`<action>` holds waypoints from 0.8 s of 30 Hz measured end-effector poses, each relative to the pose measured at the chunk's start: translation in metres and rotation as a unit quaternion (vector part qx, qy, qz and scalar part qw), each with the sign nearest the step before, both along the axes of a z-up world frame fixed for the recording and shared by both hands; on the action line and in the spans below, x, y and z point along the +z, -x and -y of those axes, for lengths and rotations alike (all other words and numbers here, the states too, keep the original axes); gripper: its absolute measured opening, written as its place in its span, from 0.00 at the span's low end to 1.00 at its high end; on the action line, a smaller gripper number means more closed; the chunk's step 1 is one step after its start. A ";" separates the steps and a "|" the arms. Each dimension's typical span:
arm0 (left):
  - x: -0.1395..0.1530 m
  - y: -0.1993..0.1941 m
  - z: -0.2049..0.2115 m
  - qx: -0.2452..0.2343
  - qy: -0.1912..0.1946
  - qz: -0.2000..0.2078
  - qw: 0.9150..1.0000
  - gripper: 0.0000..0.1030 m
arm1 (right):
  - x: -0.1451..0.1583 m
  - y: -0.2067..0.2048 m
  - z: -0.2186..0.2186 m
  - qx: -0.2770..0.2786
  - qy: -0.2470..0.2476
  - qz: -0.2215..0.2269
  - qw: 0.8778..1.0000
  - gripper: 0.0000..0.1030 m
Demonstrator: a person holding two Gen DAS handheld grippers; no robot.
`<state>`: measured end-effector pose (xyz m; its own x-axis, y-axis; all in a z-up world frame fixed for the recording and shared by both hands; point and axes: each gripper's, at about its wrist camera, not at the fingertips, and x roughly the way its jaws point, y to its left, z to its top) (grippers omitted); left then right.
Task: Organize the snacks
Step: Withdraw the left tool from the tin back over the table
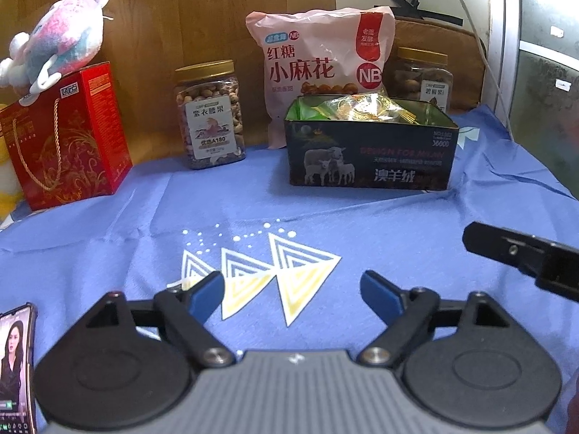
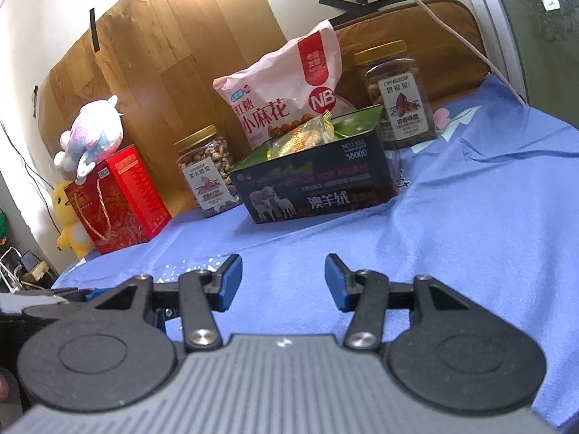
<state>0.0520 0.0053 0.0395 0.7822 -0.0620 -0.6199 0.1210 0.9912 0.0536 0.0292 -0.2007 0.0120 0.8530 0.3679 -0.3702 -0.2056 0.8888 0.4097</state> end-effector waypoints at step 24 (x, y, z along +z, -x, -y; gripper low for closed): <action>0.004 0.005 0.002 0.013 -0.015 0.011 1.000 1.00 | 0.005 0.010 -0.001 0.003 -0.001 0.015 1.000 0.54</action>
<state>0.0465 0.0032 0.0434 0.7971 -0.0233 -0.6034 0.0939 0.9919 0.0858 0.0192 -0.1998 0.0168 0.8617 0.3738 -0.3432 -0.2231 0.8865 0.4053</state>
